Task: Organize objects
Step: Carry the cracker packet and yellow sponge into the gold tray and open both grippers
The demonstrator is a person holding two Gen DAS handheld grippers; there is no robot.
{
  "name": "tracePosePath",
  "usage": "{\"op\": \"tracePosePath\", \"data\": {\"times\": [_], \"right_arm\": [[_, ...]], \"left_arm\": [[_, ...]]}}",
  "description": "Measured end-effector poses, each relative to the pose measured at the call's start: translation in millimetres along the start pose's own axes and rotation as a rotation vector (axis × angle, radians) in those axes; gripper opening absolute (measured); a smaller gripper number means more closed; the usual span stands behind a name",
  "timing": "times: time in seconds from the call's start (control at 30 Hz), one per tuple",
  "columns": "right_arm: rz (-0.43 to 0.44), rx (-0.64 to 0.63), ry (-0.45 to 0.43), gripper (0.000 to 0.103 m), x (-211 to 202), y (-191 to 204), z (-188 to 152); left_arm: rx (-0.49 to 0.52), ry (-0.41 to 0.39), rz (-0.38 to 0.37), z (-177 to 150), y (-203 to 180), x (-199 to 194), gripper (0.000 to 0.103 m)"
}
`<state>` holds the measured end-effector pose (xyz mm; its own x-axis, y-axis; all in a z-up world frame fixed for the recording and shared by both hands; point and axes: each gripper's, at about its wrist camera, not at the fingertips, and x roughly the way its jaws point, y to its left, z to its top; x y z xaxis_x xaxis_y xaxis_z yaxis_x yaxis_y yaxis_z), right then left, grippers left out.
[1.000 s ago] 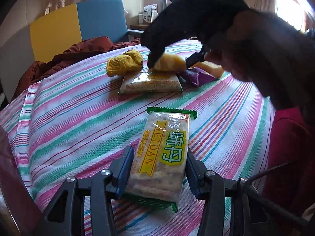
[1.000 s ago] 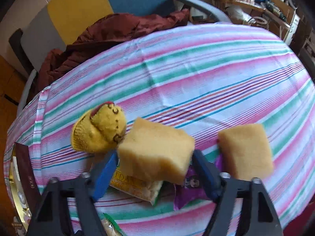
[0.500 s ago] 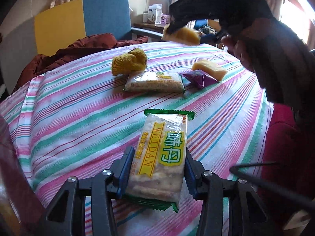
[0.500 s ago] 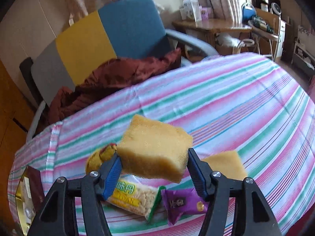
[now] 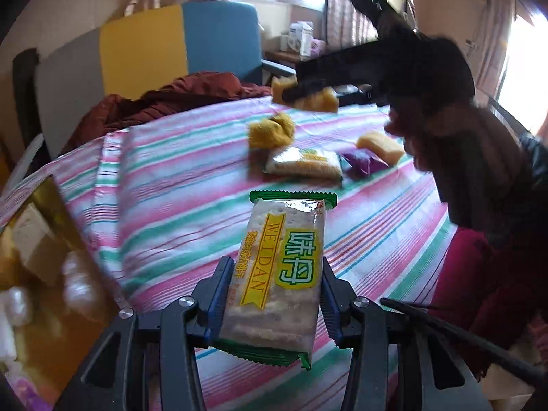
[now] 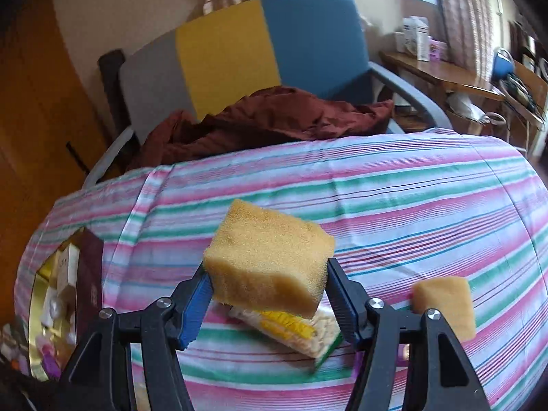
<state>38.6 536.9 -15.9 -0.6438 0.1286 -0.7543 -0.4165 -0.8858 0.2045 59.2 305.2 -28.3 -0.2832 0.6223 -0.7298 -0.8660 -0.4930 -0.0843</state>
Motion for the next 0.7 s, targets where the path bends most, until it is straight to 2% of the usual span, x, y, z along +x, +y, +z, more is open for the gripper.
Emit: {"op": "tracePosePath", "data": {"times": [0.17,0.4,0.53,0.7], "right_arm": [[0.044,-0.060,0.048,0.064,-0.6,29.2,-7.5],[0.122,-0.090,0.060,0.064,-15.0,83.5,-19.4],[0.193,-0.105,0.073,0.064,-21.6,117.4,-31.1],[0.265,-0.194,0.091,0.064,-27.3,171.6,-51.2]], "left_arm": [[-0.097,-0.040,0.028,-1.1,31.6,-35.6,0.048],[-0.242,-0.106,0.115,-5.8,87.8,-82.2,0.048],[-0.339,-0.131,0.162,-16.5,124.1,-105.0,0.048],[-0.431,-0.142,0.240,-37.3,169.1,-126.8,0.048]]}}
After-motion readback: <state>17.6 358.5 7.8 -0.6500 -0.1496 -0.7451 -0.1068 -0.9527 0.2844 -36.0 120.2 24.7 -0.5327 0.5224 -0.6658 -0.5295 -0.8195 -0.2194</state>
